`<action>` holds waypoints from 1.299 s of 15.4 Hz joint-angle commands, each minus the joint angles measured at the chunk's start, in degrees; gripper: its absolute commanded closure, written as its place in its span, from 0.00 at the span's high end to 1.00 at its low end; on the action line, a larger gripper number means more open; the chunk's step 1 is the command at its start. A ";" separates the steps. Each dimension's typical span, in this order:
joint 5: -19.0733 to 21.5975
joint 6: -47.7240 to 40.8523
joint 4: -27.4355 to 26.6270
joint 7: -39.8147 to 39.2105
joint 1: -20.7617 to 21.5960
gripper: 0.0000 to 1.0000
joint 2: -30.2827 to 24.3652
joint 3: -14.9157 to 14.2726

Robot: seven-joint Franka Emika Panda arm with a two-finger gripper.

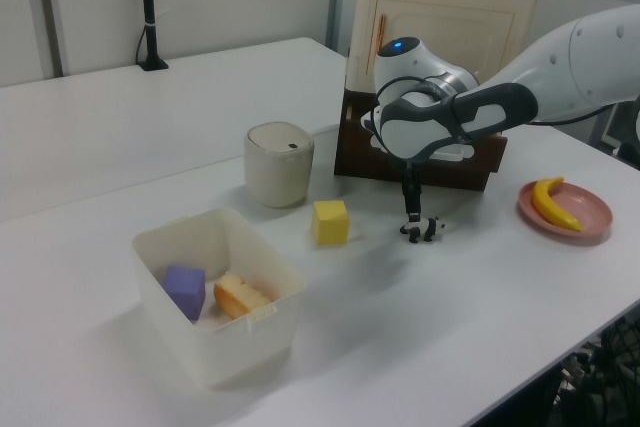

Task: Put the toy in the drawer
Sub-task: 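Lower the open gripper down onto the panda toy on the table, then close the gripper on the panda toy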

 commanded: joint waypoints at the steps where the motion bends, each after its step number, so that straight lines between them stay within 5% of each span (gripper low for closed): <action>1: -1.32 1.81 -2.75 -1.93 -0.32 1.00 -1.00 -0.33; 15: -4.22 1.90 -2.41 -3.08 -1.20 0.97 3.12 -0.42; 17: -4.31 1.90 -1.88 -2.91 -1.20 0.81 3.74 -0.33; 18: -4.40 1.90 -1.88 -2.99 -1.20 0.50 3.83 -0.33; 20: -4.57 1.64 -1.88 -3.43 -1.02 0.06 3.83 -0.33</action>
